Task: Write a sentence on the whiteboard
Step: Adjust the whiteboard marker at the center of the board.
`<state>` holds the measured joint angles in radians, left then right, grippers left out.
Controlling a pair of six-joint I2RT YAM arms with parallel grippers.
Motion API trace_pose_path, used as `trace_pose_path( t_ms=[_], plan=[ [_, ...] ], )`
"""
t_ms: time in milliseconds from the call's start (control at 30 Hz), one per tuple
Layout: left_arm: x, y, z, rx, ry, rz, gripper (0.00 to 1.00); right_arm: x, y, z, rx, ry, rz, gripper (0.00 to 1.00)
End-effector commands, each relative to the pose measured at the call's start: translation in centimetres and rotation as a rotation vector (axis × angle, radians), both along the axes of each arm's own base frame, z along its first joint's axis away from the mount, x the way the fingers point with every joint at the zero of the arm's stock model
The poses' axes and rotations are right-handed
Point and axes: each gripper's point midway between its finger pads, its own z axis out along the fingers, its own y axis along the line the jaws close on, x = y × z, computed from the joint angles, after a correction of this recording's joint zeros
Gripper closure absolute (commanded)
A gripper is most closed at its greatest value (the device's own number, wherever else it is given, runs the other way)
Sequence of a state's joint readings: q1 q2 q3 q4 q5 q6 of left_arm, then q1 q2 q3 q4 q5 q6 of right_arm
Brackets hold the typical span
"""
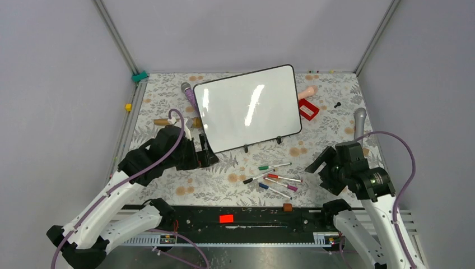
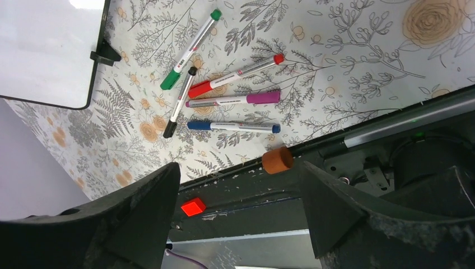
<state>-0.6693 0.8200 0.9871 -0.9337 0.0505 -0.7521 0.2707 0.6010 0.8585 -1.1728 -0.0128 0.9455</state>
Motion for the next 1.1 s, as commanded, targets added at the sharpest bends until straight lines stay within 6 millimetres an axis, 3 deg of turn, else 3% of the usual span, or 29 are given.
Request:
trace_pose_path(
  t_ms=[0, 167, 467, 767, 1067],
  plan=[
    [0.8, -0.8, 1.2, -0.027, -0.048, -0.016, 0.01, 1.3, 1.5, 1.3, 0.026, -0.027, 0.098, 0.15],
    [0.6, -3.3, 1.1, -0.122, -0.077, -0.142, 0.01, 1.0, 1.0, 1.5, -0.009, -0.047, 0.131, 0.14],
    [-0.2, -5.1, 1.9, -0.22, -0.138, -0.26, 0.01, -0.7, 0.8, 0.9, -0.005, -0.073, 0.176, 0.14],
    [0.5, -7.1, 0.5, -0.169, -0.149, -0.385, 0.03, -0.5, 3.2, 1.9, 0.034, -0.225, 0.45, 0.06],
    [1.1, -8.9, 0.3, -0.161, -0.145, -0.415, 0.03, 1.4, 5.2, 1.1, 0.083, -0.248, 0.556, 0.16]
  ],
)
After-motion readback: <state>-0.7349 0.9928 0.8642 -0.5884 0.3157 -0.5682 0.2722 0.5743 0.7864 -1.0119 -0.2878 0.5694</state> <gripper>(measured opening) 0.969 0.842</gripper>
